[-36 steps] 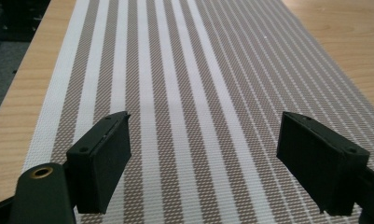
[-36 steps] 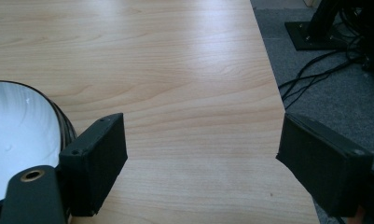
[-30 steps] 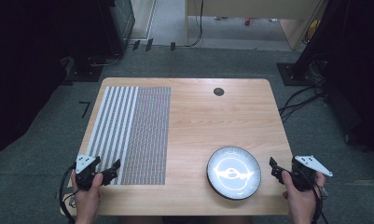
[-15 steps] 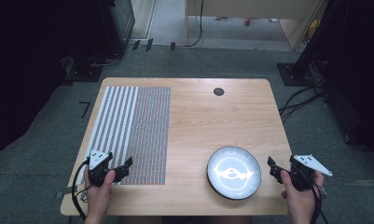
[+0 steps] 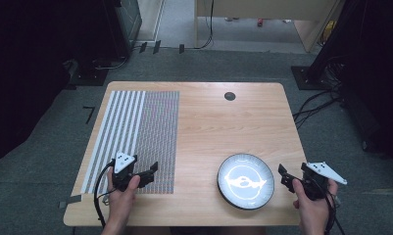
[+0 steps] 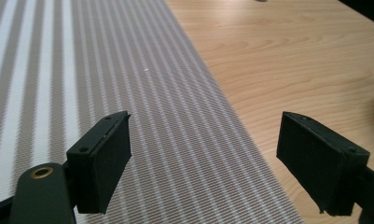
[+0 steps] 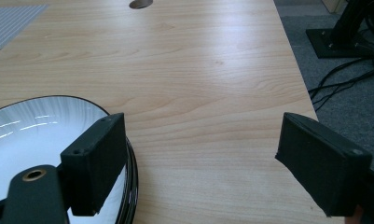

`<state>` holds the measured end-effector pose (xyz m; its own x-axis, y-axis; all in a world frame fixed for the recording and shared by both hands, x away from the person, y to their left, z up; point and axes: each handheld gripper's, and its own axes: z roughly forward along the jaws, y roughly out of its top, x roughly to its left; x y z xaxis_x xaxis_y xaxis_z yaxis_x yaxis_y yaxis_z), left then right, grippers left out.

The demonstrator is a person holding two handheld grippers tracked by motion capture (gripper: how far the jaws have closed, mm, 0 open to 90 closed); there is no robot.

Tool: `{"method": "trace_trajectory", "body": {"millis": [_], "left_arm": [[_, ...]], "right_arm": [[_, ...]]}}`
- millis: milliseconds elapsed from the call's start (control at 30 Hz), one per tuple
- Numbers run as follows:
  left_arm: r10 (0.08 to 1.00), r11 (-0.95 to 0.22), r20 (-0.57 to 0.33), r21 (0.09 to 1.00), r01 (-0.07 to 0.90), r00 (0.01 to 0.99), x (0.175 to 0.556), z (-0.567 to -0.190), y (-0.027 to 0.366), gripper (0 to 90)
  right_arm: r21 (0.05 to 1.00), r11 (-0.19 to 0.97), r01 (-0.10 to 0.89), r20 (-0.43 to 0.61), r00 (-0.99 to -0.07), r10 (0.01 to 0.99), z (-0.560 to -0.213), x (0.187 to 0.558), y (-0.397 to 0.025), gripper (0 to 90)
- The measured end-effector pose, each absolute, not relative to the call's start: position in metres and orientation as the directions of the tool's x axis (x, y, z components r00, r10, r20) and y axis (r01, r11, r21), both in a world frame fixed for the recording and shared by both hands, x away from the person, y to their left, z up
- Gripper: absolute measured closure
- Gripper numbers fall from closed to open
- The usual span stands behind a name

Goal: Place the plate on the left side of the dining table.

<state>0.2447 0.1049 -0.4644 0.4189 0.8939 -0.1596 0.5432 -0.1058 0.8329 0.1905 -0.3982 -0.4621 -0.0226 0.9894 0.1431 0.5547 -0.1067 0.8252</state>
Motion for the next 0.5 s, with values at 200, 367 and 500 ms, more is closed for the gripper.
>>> {"method": "trace_trajectory", "body": {"millis": [200,367,500], "left_arm": [[0.879,-0.109,-0.173,0.834,0.540,0.444,0.244,-0.462,0.086,17.7],[0.865,-0.114,-0.186,0.832,0.543,0.466,0.244,-0.462,0.068,17.7],[0.852,-0.116,-0.196,0.833,0.541,0.485,0.244,-0.460,0.054,17.7]], "right_arm": [[0.823,-0.109,0.557,0.152,-0.032,0.988,-0.461,0.190,-0.395,15.6],[0.819,-0.095,0.566,0.155,-0.059,0.986,-0.459,0.190,-0.388,16.2],[0.818,-0.085,0.569,0.153,-0.072,0.986,-0.459,0.191,-0.383,16.4]]}}
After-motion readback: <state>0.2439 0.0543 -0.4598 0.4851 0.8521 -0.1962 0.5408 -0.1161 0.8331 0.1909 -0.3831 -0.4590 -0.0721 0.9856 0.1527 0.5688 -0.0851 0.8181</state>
